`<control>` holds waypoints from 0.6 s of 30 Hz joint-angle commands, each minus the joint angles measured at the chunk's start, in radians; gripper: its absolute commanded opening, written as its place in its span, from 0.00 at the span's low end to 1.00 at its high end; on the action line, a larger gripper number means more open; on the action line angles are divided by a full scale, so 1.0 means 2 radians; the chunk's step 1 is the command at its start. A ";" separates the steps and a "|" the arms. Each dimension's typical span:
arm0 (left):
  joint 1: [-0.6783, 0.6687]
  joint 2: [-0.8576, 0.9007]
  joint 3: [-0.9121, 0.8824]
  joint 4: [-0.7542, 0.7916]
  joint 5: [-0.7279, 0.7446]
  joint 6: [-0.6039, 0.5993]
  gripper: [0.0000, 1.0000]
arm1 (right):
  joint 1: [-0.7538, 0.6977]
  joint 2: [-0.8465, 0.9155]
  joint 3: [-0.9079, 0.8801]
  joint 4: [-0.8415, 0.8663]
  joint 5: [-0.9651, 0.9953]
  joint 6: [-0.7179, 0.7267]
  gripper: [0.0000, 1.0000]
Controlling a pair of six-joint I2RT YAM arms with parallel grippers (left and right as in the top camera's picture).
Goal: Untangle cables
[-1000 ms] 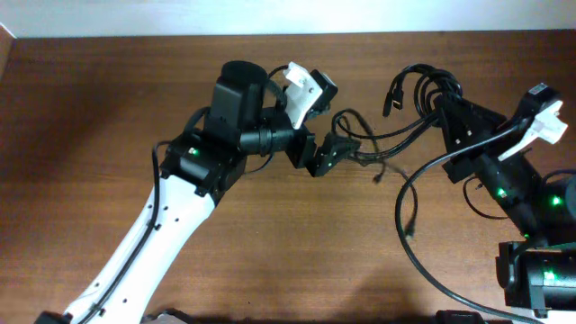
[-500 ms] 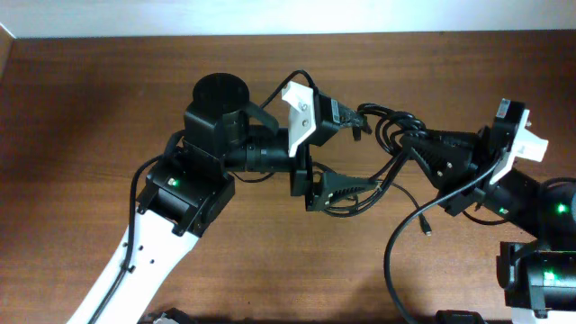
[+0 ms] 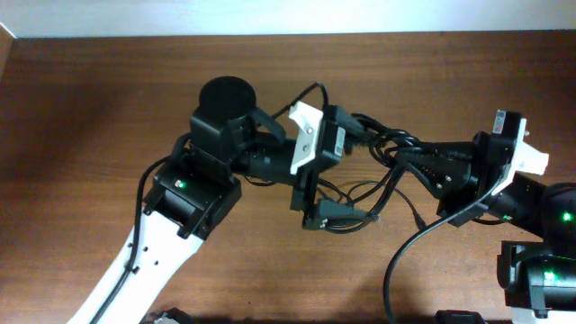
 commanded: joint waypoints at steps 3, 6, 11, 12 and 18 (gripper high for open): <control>-0.013 0.005 0.002 0.006 0.005 0.027 0.91 | -0.001 -0.005 0.008 0.002 0.000 0.004 0.04; -0.013 0.005 0.002 0.015 0.005 0.027 0.61 | -0.001 -0.005 0.008 -0.013 -0.001 0.004 0.04; -0.014 0.005 0.002 0.016 -0.016 0.027 0.49 | -0.001 -0.005 0.008 -0.013 -0.024 0.004 0.04; -0.014 0.005 0.002 0.017 -0.016 0.027 0.45 | -0.001 -0.005 0.008 -0.013 -0.025 0.004 0.04; -0.014 0.005 0.002 0.017 -0.035 0.027 0.13 | -0.001 -0.005 0.008 -0.013 -0.039 0.004 0.04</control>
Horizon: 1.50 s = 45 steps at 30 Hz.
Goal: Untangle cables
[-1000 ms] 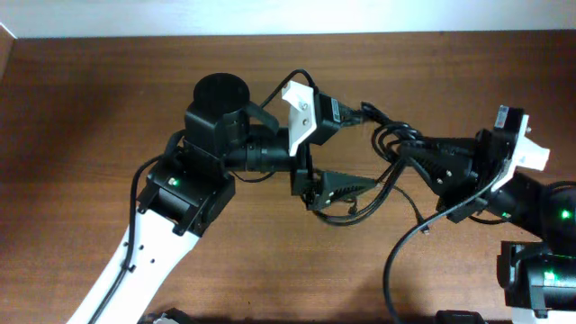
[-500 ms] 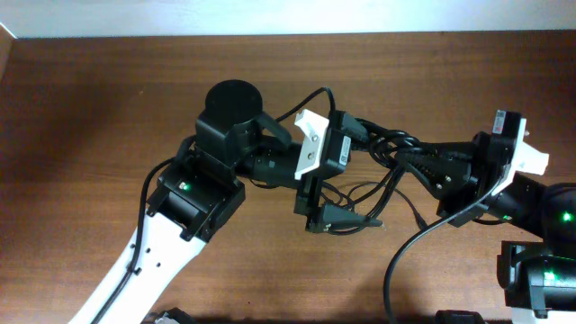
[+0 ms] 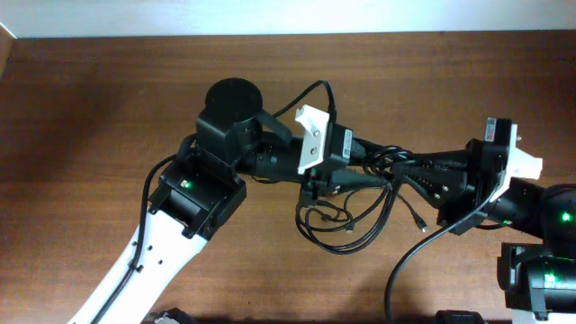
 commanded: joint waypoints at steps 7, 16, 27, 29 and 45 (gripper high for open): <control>-0.003 0.001 0.002 0.002 -0.007 0.002 0.00 | -0.001 -0.002 0.008 0.002 0.001 0.003 0.12; 0.036 0.001 0.002 -0.030 -0.127 -0.132 0.00 | -0.002 0.009 0.008 -0.008 0.084 0.003 0.85; 0.067 0.014 0.002 -0.108 -0.150 -0.122 0.00 | -0.001 -0.084 0.009 -0.446 0.319 -0.134 0.72; 0.063 0.044 0.002 -0.114 -0.079 -0.122 0.00 | -0.001 -0.109 0.009 -0.494 0.323 -0.185 0.72; -0.025 0.091 0.002 -0.083 -0.014 -0.109 0.00 | -0.001 -0.101 0.009 -0.469 0.320 -0.194 0.47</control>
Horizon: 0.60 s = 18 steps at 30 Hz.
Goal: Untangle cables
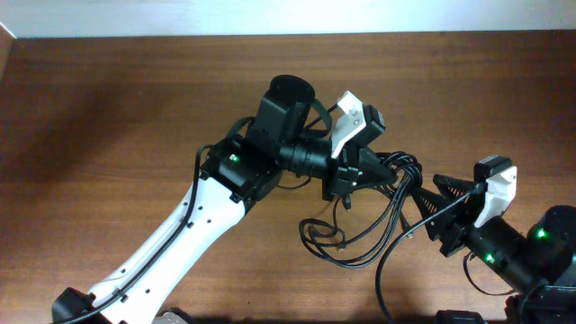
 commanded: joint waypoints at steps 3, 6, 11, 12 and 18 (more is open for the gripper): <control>-0.015 -0.001 0.002 0.007 0.018 0.008 0.00 | 0.002 0.002 -0.001 0.011 0.001 -0.002 0.46; -0.026 0.000 0.002 0.021 0.017 0.008 0.00 | 0.002 0.002 -0.001 0.011 0.001 -0.002 0.05; -0.027 0.000 0.002 0.025 -0.054 -0.003 0.00 | 0.002 0.002 -0.001 0.010 0.001 -0.002 0.04; -0.026 0.000 0.002 0.027 -0.086 -0.023 0.00 | 0.001 0.002 -0.001 0.008 0.003 0.001 0.04; -0.026 0.000 0.002 0.070 -0.277 -0.186 0.00 | 0.001 0.002 -0.001 -0.023 0.083 0.056 0.04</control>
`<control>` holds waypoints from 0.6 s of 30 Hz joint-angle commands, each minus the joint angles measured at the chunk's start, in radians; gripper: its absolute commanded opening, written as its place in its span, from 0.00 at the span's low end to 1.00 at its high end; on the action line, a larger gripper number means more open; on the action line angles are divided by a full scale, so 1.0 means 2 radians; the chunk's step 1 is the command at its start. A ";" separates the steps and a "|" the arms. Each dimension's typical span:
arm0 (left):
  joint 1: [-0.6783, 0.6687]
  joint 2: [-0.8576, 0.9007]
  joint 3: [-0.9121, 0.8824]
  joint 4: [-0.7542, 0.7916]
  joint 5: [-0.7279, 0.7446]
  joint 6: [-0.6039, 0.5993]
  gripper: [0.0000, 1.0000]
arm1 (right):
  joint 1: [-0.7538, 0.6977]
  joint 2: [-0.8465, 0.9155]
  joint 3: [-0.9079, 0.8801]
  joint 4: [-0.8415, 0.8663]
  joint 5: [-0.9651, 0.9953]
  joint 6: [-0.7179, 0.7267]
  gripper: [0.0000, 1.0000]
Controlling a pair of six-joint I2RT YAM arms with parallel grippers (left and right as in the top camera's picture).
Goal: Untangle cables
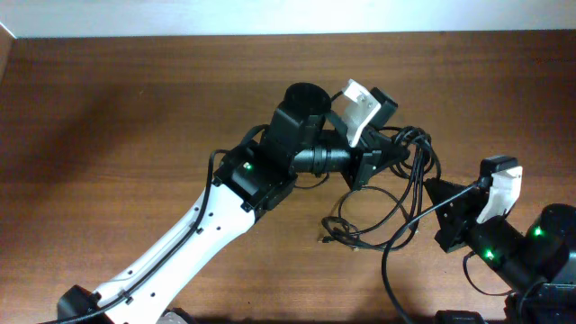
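Observation:
A tangle of thin black cables (397, 200) hangs in loops over the brown table (108, 117), with its low end and small plugs near the table at centre. My left gripper (389, 155) reaches in from the lower left and is shut on the top of the bundle, holding it raised. Just right of the hanging strands is my right gripper (434, 200), pointing left at them. Its dark fingers touch or nearly touch the strands, and I cannot tell whether they are open or shut.
The left arm's white link (180, 261) runs diagonally from the bottom left to the centre. The right arm's base (531, 247) and its own thick black lead (396, 261) fill the lower right corner. A pale wall borders the table's far edge.
My left gripper has moved up and to the right with the bundle, lifting the loops higher. The right gripper has shifted slightly upward and stays beside the strands.
At first both grippers met at the tangle in the table's middle, the left one pointing down. Then the left turned level and loops dropped below it. Later the right gripper sat lower and further back. The left carried the bundle right and up.

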 commanded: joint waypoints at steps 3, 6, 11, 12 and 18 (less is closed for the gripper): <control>0.009 -0.002 0.004 -0.008 -0.140 -0.087 0.00 | -0.001 -0.001 -0.001 -0.014 0.070 0.050 0.04; 0.009 -0.002 0.004 -0.009 -0.064 -0.029 0.00 | -0.001 -0.001 -0.001 -0.003 0.070 0.046 0.34; 0.009 -0.002 0.004 -0.051 0.124 0.152 0.00 | -0.001 -0.001 -0.001 0.039 0.064 -0.021 0.48; 0.009 -0.002 0.004 -0.054 0.132 0.159 0.00 | -0.001 -0.001 -0.001 0.042 0.042 -0.034 0.48; 0.009 -0.002 0.004 -0.052 0.136 0.178 0.00 | -0.001 -0.001 -0.001 0.045 -0.055 -0.047 0.48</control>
